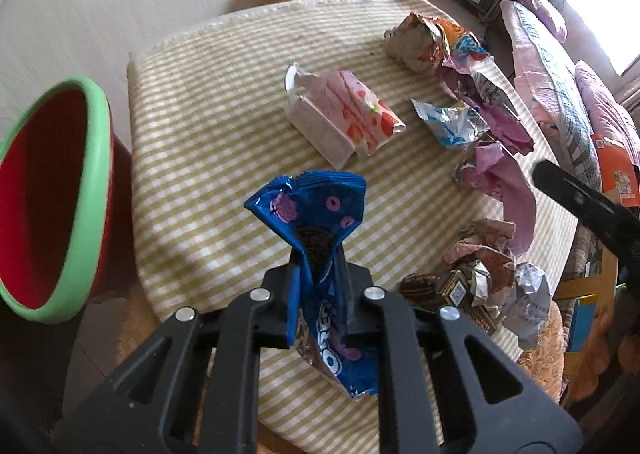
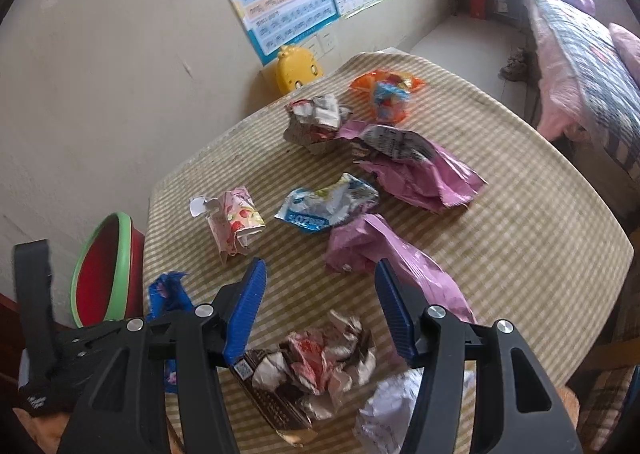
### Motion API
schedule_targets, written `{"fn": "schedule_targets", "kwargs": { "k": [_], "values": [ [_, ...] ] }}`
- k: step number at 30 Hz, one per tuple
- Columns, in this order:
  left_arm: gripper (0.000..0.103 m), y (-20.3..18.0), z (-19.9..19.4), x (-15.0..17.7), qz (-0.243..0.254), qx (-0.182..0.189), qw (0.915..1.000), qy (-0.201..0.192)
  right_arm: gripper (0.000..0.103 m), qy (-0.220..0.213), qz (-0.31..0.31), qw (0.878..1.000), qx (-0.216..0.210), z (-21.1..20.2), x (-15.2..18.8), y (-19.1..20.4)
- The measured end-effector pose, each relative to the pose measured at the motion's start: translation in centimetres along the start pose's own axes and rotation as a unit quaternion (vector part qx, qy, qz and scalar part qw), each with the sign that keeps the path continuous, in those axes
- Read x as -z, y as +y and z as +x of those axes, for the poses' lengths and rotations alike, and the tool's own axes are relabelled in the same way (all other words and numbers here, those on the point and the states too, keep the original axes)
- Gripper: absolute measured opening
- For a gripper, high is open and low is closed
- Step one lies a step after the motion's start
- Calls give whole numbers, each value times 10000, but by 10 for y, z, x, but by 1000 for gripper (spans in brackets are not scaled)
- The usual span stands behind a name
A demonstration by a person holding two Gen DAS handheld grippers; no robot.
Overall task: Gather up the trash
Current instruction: 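Grasp the blue Oreo wrapper with the left tool, then grasp the pink guitar-print snack bag with the right tool while the left tool holds the Oreo wrapper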
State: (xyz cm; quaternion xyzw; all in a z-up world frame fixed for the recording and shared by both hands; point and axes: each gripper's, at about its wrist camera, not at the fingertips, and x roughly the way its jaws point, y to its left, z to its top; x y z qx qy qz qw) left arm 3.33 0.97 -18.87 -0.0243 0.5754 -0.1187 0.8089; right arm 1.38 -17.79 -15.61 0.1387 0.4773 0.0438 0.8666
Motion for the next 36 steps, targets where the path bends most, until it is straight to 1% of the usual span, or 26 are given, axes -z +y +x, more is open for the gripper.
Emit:
{"fn": "schedule_targets", "kwargs": {
  "k": [5, 9, 12, 15, 18, 24, 28, 29, 30, 31, 32, 33, 36],
  "values": [
    [13, 8, 7, 5, -49, 57, 9999, 125, 54, 222, -513, 9984, -104, 25, -21, 30],
    [14, 14, 11, 11, -85, 108, 9997, 219, 54, 557, -999, 9933, -187, 61, -38, 62],
    [14, 19, 11, 12, -125, 143, 9995, 240, 54, 901, -1296, 9874, -122, 92, -43, 83],
    [14, 22, 10, 12, -157, 182, 9995, 229, 54, 1141, -1466, 9826, 43, 116, -43, 91],
    [14, 24, 12, 11, -178, 222, 9993, 234, 54, 1339, -1486, 9797, 152, 133, -40, 91],
    [14, 27, 18, 11, -155, 227, 9992, 275, 58, 1389, -1378, 9806, 95, 138, -41, 89],
    [14, 28, 20, 14, -208, 205, 9991, 320, 59, 1576, -1074, 9813, -274, 142, -41, 87],
    [15, 29, 20, 14, -237, 187, 9990, 317, 57, 1599, -1030, 9812, -338, 143, -40, 86],
    [15, 29, 19, 15, -255, 182, 9990, 309, 53, 1573, -999, 9815, -437, 142, -39, 85],
    [16, 30, 18, 15, -271, 173, 9991, 293, 37, 1551, -975, 9819, -485, 139, -40, 90],
    [18, 30, 17, 15, -278, 160, 9991, 278, 31, 1523, -950, 9826, -468, 136, -40, 89],
    [21, 30, 15, 15, -282, 149, 9992, 254, 28, 1495, -955, 9831, -455, 133, -40, 90],
    [26, 29, 8, 16, -269, 113, 9994, 185, 27, 1250, -928, 9867, -477, 117, -41, 87]
  ]
}}
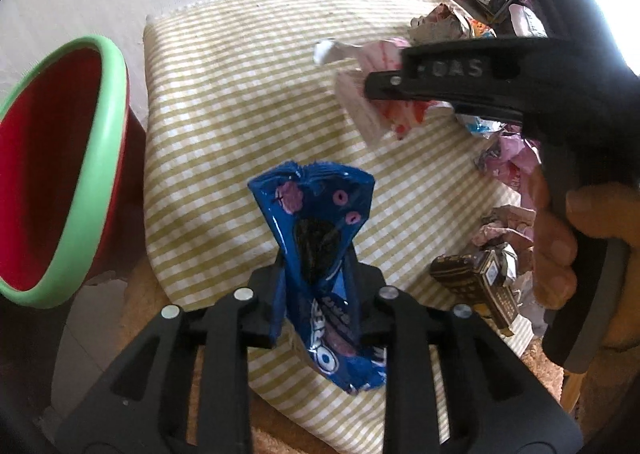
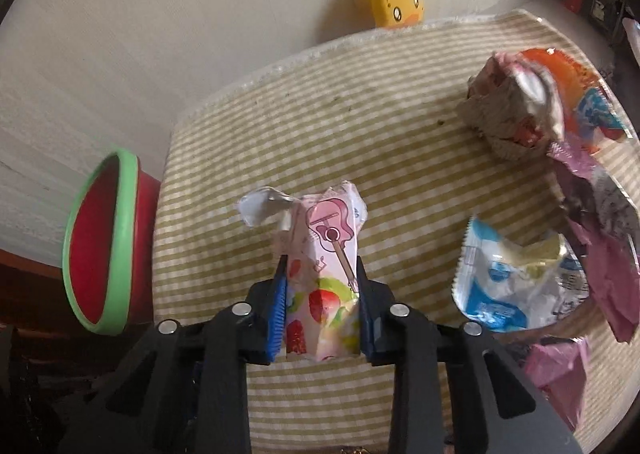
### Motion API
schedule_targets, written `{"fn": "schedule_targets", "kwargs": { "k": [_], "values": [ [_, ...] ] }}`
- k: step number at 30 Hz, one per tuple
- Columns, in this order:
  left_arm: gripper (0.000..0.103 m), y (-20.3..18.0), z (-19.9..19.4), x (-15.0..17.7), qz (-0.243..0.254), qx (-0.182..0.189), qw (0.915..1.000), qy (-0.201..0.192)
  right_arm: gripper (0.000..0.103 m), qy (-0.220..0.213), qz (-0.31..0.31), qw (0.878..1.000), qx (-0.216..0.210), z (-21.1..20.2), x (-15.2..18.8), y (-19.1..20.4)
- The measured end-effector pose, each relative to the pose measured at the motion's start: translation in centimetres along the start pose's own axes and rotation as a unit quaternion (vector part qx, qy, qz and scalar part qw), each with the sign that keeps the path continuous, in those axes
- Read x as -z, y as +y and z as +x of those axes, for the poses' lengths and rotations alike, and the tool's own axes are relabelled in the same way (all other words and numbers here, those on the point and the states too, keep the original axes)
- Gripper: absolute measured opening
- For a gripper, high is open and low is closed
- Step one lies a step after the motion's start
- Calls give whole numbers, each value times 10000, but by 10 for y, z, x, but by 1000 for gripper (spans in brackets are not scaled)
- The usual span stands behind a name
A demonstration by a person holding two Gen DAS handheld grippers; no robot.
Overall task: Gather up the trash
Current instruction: 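Grasp the pink guitar-print snack bag with the right tool while the left tool holds the Oreo wrapper, then lift both held wrappers toward the red bin with both tools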
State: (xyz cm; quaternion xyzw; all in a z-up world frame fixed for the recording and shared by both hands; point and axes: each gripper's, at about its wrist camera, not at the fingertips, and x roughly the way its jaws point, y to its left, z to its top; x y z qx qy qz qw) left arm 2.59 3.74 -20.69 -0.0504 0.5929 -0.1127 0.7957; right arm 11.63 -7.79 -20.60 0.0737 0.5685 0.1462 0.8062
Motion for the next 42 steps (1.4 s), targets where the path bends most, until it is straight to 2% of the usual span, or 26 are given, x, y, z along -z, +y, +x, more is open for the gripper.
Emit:
{"fn": "schedule_targets", "kwargs": {
  "k": [2, 4, 5, 9, 12, 16, 23, 27, 32, 33, 34, 36, 37, 40, 42],
  "values": [
    [34, 0, -3, 1, -10, -28, 10000, -31, 27, -193, 37, 9998, -19, -14, 4, -1],
    [48, 1, -6, 2, -61, -29, 10000, -36, 27, -432, 73, 9990, -24, -32, 13, -4],
    [49, 2, -8, 3, -121, -19, 9999, -46, 27, -542, 85, 9985, 8, -41, 18, -6],
    [49, 1, -6, 8, -78, -39, 10000, 36, 27, -849, 283, 9959, 111, -65, 37, -16],
    [50, 2, -1, 8, -170, -8, 9997, 199, 27, -966, 478, 9941, 100, -74, 50, -23],
    [51, 4, -4, 9, -247, -32, 9995, 198, 27, -1099, 563, 9922, 170, -85, 62, -25],
    [52, 23, -1, 23, -417, -54, 9984, 383, 27, -1175, 620, 9911, 126, -90, 73, -24],
    [52, 21, 7, 24, -464, -60, 9976, 508, 27, -1181, 651, 9908, 91, -92, 80, -26],
    [52, 17, 10, 23, -438, -143, 9978, 485, 27, -1184, 739, 9902, 40, -93, 85, -28],
    [49, 15, 10, 23, -420, -141, 9980, 454, 27, -1205, 739, 9900, 41, -95, 86, -28],
    [39, 14, 9, 23, -402, -133, 9981, 441, 27, -1219, 739, 9898, 43, -96, 86, -27],
    [32, 10, 12, 19, -375, -117, 9982, 443, 27, -1257, 741, 9893, 42, -99, 87, -26],
    [25, 8, 13, 18, -355, -94, 9984, 428, 27, -1283, 740, 9890, 43, -100, 87, -26],
    [21, 4, 6, 16, -285, -95, 9993, 244, 27, -1359, 757, 9878, 38, -107, 88, -25],
    [20, -1, -7, 11, -199, -166, 9997, -49, 27, -1445, 773, 9865, 32, -114, 88, -25]
  ]
}}
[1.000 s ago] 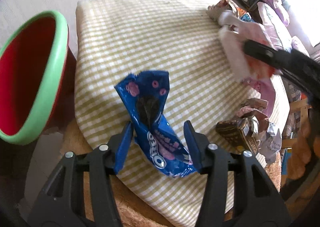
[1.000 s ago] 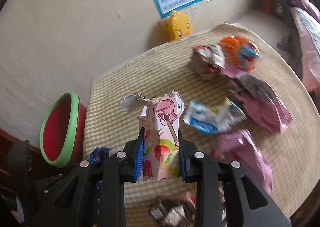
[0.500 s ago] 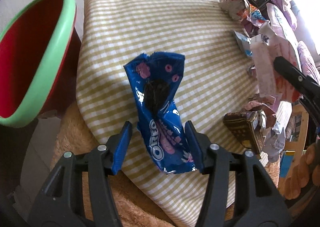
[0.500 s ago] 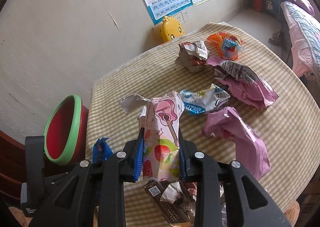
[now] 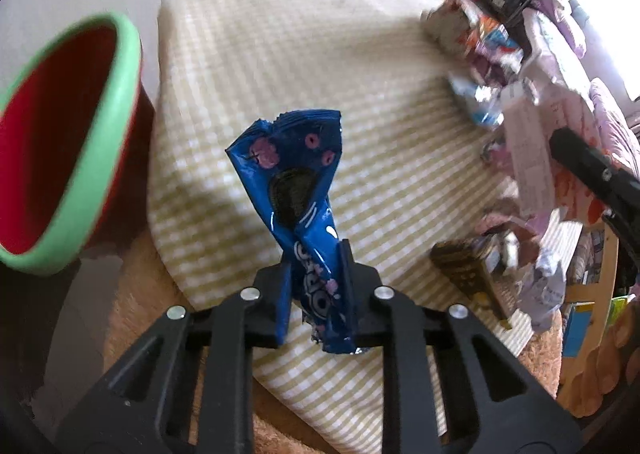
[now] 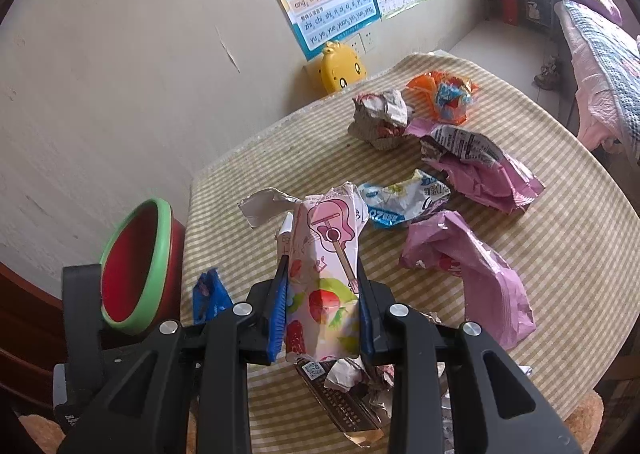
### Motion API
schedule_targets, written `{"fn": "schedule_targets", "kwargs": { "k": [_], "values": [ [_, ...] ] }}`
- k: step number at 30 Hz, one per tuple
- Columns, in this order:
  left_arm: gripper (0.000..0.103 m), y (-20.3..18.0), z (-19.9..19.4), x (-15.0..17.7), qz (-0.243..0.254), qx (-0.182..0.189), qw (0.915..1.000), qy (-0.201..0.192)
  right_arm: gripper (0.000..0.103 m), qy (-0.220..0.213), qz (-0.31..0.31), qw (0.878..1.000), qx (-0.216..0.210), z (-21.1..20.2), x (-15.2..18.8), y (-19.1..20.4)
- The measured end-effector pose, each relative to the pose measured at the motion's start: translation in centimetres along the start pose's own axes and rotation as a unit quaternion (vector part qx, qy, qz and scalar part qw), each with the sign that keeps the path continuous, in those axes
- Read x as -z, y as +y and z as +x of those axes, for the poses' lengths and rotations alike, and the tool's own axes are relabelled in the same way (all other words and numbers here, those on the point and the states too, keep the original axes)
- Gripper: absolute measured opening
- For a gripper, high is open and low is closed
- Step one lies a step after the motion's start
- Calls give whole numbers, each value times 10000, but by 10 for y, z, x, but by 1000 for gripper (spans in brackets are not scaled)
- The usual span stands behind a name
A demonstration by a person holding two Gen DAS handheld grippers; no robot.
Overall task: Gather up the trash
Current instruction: 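Lift both held wrappers toward the red bin with both tools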
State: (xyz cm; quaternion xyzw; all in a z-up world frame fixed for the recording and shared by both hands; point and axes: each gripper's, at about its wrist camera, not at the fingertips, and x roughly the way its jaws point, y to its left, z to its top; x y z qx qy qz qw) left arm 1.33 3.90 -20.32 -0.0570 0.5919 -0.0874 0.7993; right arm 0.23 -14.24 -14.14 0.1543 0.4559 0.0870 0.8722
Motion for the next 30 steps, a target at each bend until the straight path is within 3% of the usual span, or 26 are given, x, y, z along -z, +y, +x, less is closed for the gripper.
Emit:
{"fn": "schedule_targets", "kwargs": {
  "k": [6, 13, 22, 30],
  "values": [
    [19, -15, -47, -21, 303, -235, 9945, -974, 27, -366, 89, 9993, -55, -28, -11, 1],
    [19, -42, -97, -41, 705, -325, 9784, -1915, 27, -837, 168, 9963, -113, -66, -26, 1],
    [19, -53, -125, -46, 905, -104, 9678, -2346, 27, -1291, 180, 9915, -62, -102, -38, 3],
    [19, -45, -130, -42, 914, -101, 9664, -2400, 27, -1385, 106, 9903, -82, -108, -42, 9]
  ]
}}
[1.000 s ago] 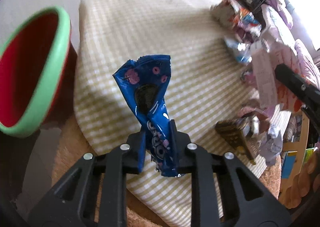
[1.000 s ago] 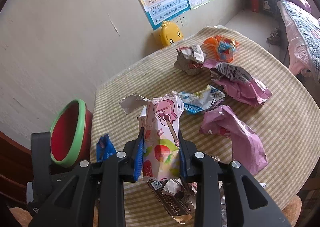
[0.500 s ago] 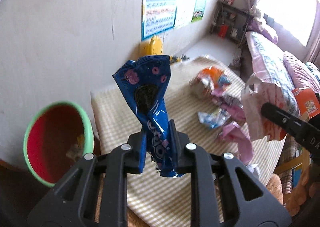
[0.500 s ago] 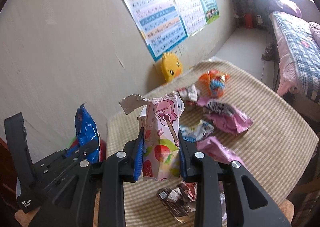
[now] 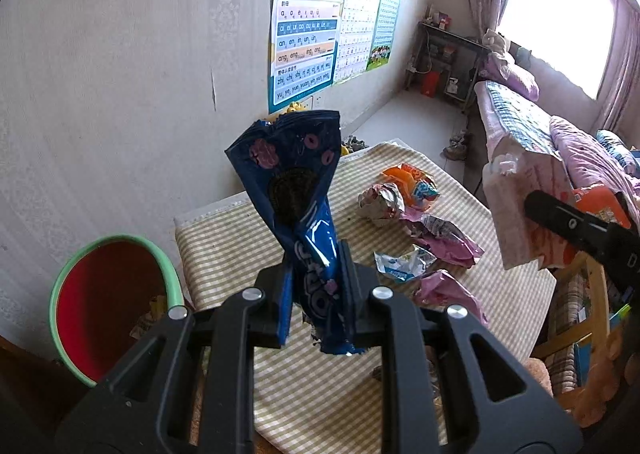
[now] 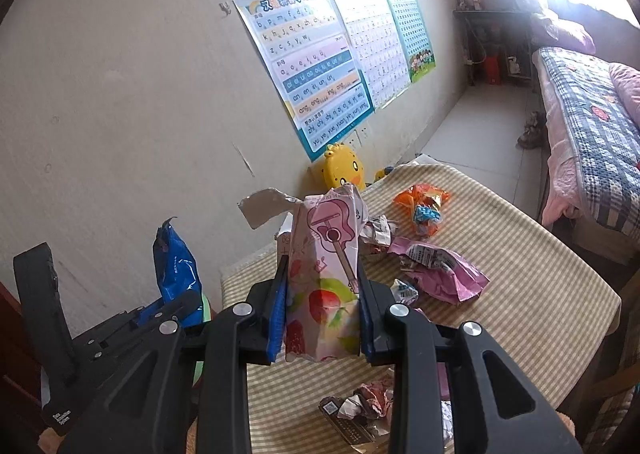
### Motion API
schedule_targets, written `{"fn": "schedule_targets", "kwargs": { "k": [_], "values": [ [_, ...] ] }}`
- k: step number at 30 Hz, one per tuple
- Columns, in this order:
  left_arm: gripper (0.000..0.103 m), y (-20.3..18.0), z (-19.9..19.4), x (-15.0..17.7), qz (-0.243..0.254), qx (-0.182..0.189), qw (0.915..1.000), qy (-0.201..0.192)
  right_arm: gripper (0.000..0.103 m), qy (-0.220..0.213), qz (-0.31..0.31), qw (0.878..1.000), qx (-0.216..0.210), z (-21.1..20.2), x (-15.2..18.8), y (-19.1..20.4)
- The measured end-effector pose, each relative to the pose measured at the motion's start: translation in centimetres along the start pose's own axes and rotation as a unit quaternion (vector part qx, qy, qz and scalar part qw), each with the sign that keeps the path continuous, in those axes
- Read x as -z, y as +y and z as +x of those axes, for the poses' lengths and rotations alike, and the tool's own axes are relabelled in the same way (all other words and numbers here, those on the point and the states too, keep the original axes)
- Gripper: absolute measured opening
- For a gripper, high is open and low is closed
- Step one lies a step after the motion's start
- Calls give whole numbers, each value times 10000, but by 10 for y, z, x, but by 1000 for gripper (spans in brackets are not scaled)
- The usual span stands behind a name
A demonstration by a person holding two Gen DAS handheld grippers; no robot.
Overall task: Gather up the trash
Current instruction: 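Lift both held wrappers toward the red bin with both tools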
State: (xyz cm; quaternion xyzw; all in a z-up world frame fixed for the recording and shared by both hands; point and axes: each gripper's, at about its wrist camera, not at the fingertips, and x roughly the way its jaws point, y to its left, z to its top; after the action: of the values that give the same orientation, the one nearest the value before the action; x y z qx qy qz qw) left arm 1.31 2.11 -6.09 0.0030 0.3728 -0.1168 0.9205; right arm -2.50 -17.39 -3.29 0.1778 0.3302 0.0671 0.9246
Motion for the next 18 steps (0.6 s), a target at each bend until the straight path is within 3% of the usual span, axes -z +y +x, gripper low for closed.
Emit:
{"fn": "schedule_targets", "kwargs": {
  "k": [18],
  "values": [
    [19, 28, 11, 5, -292, -164, 9994, 102, 27, 290, -260, 9992, 27, 22, 5, 20]
  ]
}}
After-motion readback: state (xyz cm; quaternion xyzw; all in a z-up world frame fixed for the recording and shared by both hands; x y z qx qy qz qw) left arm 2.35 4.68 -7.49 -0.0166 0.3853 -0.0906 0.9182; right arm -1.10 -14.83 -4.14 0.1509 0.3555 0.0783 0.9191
